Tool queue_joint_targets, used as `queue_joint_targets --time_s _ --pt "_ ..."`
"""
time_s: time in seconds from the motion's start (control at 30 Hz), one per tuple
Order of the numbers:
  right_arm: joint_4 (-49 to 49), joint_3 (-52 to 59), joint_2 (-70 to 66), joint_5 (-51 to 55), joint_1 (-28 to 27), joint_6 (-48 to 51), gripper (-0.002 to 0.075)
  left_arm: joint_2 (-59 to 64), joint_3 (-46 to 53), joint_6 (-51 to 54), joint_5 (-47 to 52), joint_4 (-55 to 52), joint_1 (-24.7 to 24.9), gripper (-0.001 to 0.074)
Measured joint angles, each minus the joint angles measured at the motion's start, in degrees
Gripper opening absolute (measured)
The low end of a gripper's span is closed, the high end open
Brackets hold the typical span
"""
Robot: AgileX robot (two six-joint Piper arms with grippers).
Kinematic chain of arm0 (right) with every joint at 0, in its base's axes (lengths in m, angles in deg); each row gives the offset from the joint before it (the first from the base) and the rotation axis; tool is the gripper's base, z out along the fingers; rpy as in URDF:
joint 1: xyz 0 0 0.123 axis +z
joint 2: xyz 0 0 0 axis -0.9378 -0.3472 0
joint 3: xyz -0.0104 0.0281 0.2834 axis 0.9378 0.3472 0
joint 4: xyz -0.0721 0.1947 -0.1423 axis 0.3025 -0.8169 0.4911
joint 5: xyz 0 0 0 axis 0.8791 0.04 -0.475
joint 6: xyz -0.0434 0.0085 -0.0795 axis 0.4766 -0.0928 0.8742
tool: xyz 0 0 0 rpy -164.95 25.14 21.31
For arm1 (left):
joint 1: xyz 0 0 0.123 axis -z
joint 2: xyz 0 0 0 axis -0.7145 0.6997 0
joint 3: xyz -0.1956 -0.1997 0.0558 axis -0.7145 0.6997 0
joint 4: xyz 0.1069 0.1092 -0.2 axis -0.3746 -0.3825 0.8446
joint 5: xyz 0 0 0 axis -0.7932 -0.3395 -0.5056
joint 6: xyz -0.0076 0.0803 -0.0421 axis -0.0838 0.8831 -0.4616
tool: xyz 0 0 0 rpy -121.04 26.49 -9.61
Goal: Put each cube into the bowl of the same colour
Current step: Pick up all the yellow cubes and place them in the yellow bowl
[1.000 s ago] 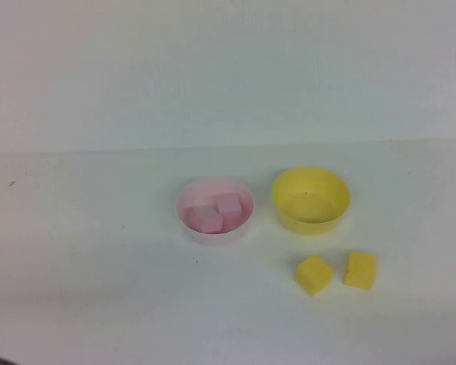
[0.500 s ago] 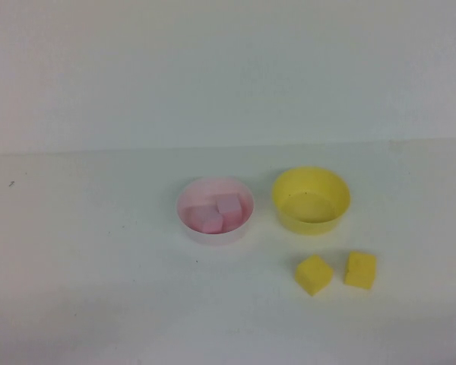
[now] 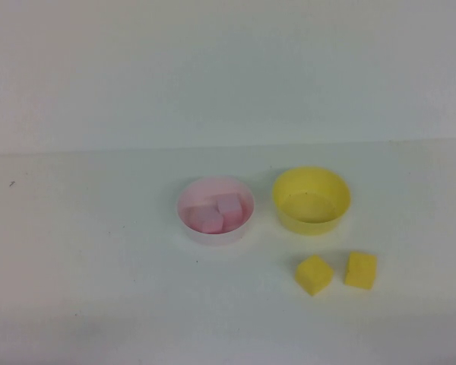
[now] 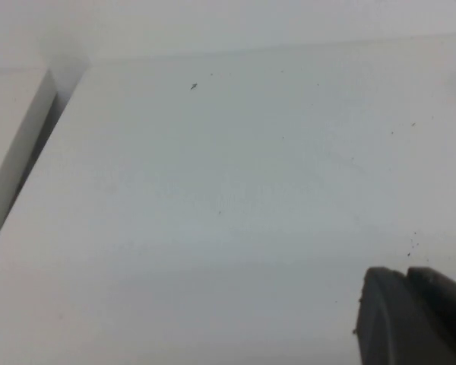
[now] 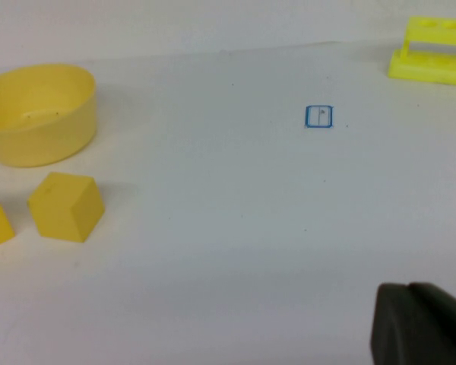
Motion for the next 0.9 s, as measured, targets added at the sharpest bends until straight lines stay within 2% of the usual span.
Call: queue_joint_targets --time_s 0.27,0.9 --pt "-0.04 0.00 0.00 0.00 0.00 0.00 -0.0002 -0.10 0.00 1.59 -0.26 6.87 0.00 0.0001" --pt "-0.04 0.00 0.00 0.00 0.00 0.00 -0.0002 -1.71 0.00 1.59 -0.70 4.50 0.00 0.0001"
